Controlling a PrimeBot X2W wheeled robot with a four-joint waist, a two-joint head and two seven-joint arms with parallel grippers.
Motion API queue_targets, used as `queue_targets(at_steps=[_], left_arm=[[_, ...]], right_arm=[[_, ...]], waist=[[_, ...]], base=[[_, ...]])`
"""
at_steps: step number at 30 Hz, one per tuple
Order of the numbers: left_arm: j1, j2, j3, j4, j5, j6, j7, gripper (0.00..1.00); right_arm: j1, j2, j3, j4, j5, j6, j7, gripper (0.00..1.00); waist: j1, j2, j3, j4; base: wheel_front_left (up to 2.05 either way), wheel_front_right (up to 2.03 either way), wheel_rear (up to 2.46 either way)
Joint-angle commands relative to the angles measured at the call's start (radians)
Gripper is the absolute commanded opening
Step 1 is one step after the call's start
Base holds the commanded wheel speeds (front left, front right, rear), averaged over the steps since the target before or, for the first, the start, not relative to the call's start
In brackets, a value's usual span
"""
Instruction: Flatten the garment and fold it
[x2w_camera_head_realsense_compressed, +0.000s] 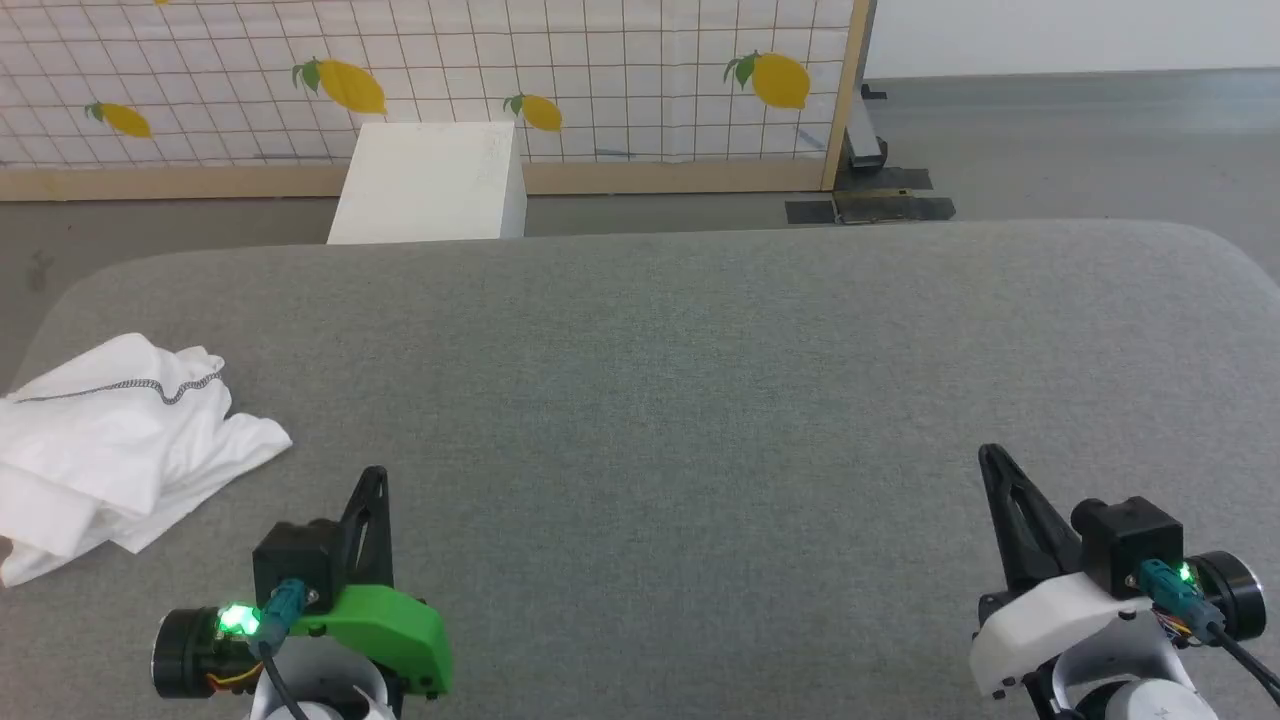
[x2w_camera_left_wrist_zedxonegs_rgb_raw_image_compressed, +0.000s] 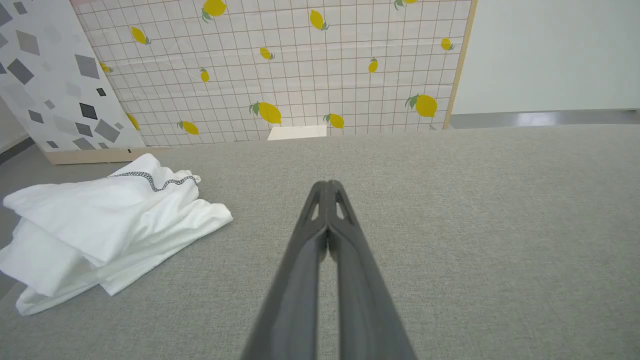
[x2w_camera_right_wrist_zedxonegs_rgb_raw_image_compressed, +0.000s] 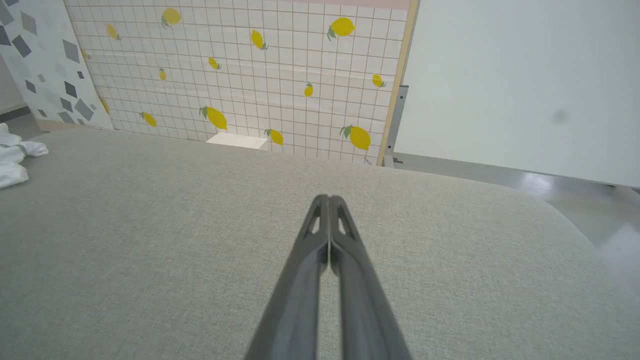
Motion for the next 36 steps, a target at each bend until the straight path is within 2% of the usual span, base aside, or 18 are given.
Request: queue_targets(at_steps=[1, 24, 25, 36], left_arm=[[-0.017, -0.005, 0.004, 0.003, 0.01, -0.001, 0.001, 0.0], [-0.017, -0.005, 0.004, 0.003, 0.01, -0.001, 0.001, 0.0], [0.0, 0.0, 0.0, 0.0, 0.0, 0.0, 0.0, 1.0], [0.009, 0.0, 0.001, 0.004, -0.011, -0.002, -0.017, 1.0]], right_arm=[[-0.018, 0.001, 0.002, 0.002, 0.006, -0.002, 0.0, 0.0], [-0.018, 0.001, 0.002, 0.002, 0.006, -0.002, 0.0, 0.0], [0.0, 0.0, 0.0, 0.0, 0.0, 0.0, 0.0, 1.0], [0.004, 0.0, -0.022, 0.006, 0.016, 0.0, -0.017, 1.0]], waist=[[0.0, 0.0, 0.0, 0.0], [0.0, 0.0, 0.0, 0.0], [0.0, 0.0, 0.0, 0.0], [0.0, 0.0, 0.001, 0.0]], base=[[0.0, 0.0, 0.0], [0.0, 0.0, 0.0], [0.0, 0.0, 0.0], [0.0, 0.0, 0.0]])
